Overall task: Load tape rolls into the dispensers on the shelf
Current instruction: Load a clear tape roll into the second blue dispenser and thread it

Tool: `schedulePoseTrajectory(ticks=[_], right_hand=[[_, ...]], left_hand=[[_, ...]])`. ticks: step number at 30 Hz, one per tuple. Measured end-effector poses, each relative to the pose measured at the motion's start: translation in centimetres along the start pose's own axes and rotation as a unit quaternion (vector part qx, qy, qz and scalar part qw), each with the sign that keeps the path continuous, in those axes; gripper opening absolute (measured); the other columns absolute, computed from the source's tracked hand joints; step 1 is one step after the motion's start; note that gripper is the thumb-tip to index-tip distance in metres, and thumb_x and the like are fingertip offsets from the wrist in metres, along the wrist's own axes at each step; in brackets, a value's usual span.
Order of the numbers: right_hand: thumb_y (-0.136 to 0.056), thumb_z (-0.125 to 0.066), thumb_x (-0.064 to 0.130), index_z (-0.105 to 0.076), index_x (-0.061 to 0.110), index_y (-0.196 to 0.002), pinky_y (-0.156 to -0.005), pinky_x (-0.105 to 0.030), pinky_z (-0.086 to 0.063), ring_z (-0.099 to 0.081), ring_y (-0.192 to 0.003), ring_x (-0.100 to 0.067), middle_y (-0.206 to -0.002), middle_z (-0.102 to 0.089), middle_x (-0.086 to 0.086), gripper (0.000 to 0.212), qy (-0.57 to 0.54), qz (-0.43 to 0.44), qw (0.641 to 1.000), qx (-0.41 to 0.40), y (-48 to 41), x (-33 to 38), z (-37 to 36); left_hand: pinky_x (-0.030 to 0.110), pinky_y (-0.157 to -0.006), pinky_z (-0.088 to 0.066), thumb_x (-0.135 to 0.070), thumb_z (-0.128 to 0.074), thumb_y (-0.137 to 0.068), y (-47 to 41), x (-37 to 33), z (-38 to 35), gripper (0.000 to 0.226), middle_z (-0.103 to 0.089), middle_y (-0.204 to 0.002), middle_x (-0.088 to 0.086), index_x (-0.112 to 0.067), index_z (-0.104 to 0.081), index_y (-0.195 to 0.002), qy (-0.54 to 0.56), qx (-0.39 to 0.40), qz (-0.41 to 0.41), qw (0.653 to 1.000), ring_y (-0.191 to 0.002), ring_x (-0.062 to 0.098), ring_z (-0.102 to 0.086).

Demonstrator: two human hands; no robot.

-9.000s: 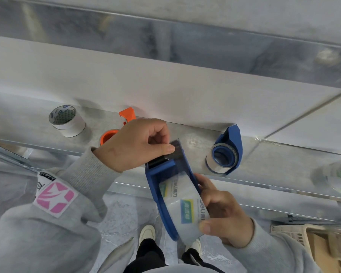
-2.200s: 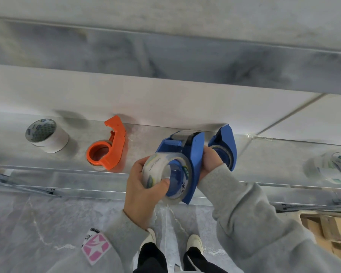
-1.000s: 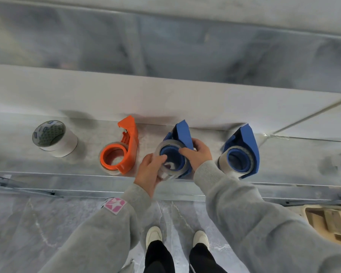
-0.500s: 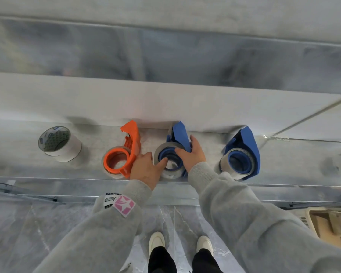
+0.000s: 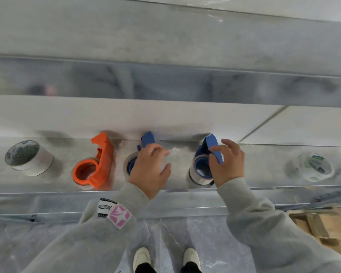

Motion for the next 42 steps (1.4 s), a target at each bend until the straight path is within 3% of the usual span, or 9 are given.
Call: schedulePoseTrajectory(ticks=[4, 6, 9, 13, 23, 28, 34, 37, 42], right_hand=[[-0.083, -0.061, 0.01, -0.037, 0.031, -0.136, -0.096, -0.024, -0.032, -0.04, -0.127, -0.024, -0.144, -0.035, -0.004, 0.062, -0.035, -0.127, 0.985, 0.114, -1.4, -4.6, 0.0], [-0.087, -0.057, 0.014, -0.023, 0.043, -0.14, -0.093, -0.035, -0.045, -0.054, -0.111, -0.027, -0.131, -0.052, -0.008, 0.069, -0.054, -0.16, 0.969, 0.18, -1.0, -5.6, -0.9], [-0.092, -0.049, 0.02, -0.026, 0.053, -0.134, -0.081, -0.048, -0.055, -0.061, -0.089, -0.026, -0.106, -0.06, -0.006, 0.058, -0.061, -0.19, 0.955, 0.221, 0.0, -6.6, -1.8], [-0.093, -0.045, 0.016, -0.032, 0.053, -0.133, -0.078, -0.048, -0.056, -0.061, -0.083, -0.026, -0.088, -0.054, 0.006, 0.055, -0.069, -0.173, 0.956, 0.226, 0.2, -7.0, -2.1], [-0.091, -0.041, 0.018, -0.052, 0.038, -0.125, -0.083, -0.042, -0.053, -0.06, -0.087, -0.026, -0.104, -0.064, -0.003, 0.041, -0.028, -0.121, 0.974, 0.188, -1.5, -6.9, -1.1], [-0.093, -0.049, 0.026, -0.045, 0.027, -0.134, -0.092, -0.035, -0.045, -0.057, -0.107, -0.026, -0.125, -0.059, -0.005, 0.041, 0.074, -0.044, 0.976, 0.201, -1.6, -6.0, -0.6], [-0.09, -0.053, 0.026, -0.045, 0.021, -0.131, -0.093, -0.043, -0.048, -0.055, -0.107, -0.025, -0.128, -0.055, -0.002, 0.043, 0.154, 0.044, 0.967, 0.198, -1.3, -4.9, -0.7], [-0.088, -0.056, 0.02, -0.045, 0.018, -0.129, -0.089, -0.04, -0.049, -0.055, -0.103, -0.028, -0.126, -0.054, -0.006, 0.043, 0.136, 0.03, 0.97, 0.2, -1.2, -4.9, -1.1], [-0.086, -0.059, 0.013, -0.04, 0.015, -0.131, -0.088, -0.04, -0.047, -0.054, -0.104, -0.033, -0.133, -0.043, -0.012, 0.049, 0.115, 0.009, 0.977, 0.182, -0.6, -4.7, -1.9]], left_hand=[[0.036, -0.105, -0.039, -0.033, -0.066, -0.077, -0.8, -4.2, -6.8, 0.061, -0.038, -0.138, 0.004, -0.018, -0.045, -0.132, 0.044, 0.144, -0.025, 0.988, -0.126, 0.022, -0.042], [0.035, -0.11, -0.036, -0.041, -0.073, -0.072, -1.3, -4.8, -10.1, 0.084, -0.03, -0.145, 0.004, -0.019, -0.031, -0.142, 0.059, 0.184, 0.019, 0.981, -0.133, 0.022, -0.037], [0.038, -0.111, -0.036, -0.048, -0.077, -0.066, -1.8, -4.7, -13.3, 0.106, -0.025, -0.151, 0.004, -0.02, -0.016, -0.148, 0.081, 0.217, 0.088, 0.969, -0.134, 0.025, -0.035], [0.037, -0.105, -0.043, -0.041, -0.08, -0.064, -2.3, -4.6, -13.7, 0.098, -0.037, -0.143, 0.006, -0.019, -0.026, -0.143, 0.106, 0.171, 0.118, 0.972, -0.126, 0.024, -0.045], [0.019, -0.089, -0.042, -0.037, -0.083, -0.056, -1.9, -5.0, -10.0, 0.086, -0.047, -0.127, -0.003, -0.025, -0.039, -0.129, 0.18, 0.07, 0.136, 0.972, -0.112, 0.011, -0.048], [0.028, -0.099, -0.043, -0.036, -0.084, -0.058, -1.2, -5.4, -4.3, 0.079, -0.05, -0.125, -0.009, -0.033, -0.043, -0.126, 0.228, -0.018, 0.122, 0.966, -0.116, 0.008, -0.047], [0.024, -0.086, -0.053, -0.017, -0.088, -0.056, 1.8, 1.7, 7.5, 0.071, -0.061, -0.109, -0.011, -0.042, -0.05, -0.11, 0.287, -0.239, 0.184, 0.909, -0.1, 0.007, -0.062], [0.01, -0.073, -0.049, -0.009, -0.084, -0.066, 4.5, 7.9, 13.6, 0.065, -0.06, -0.107, -0.004, -0.017, -0.051, -0.122, 0.237, -0.359, 0.284, 0.857, -0.091, 0.004, -0.059], [0.038, -0.076, -0.051, -0.024, -0.085, -0.059, 8.0, 18.2, 19.6, 0.057, -0.062, -0.096, 0.005, -0.006, -0.06, -0.108, 0.131, -0.387, 0.384, 0.828, -0.08, 0.019, -0.057]])
Point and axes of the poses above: each hand's wrist, its own y-axis away from the middle knuckle, its own z-axis out of the back of the hand, x = y × z, the point moved 5 cm from there along -y, towards the middle knuckle
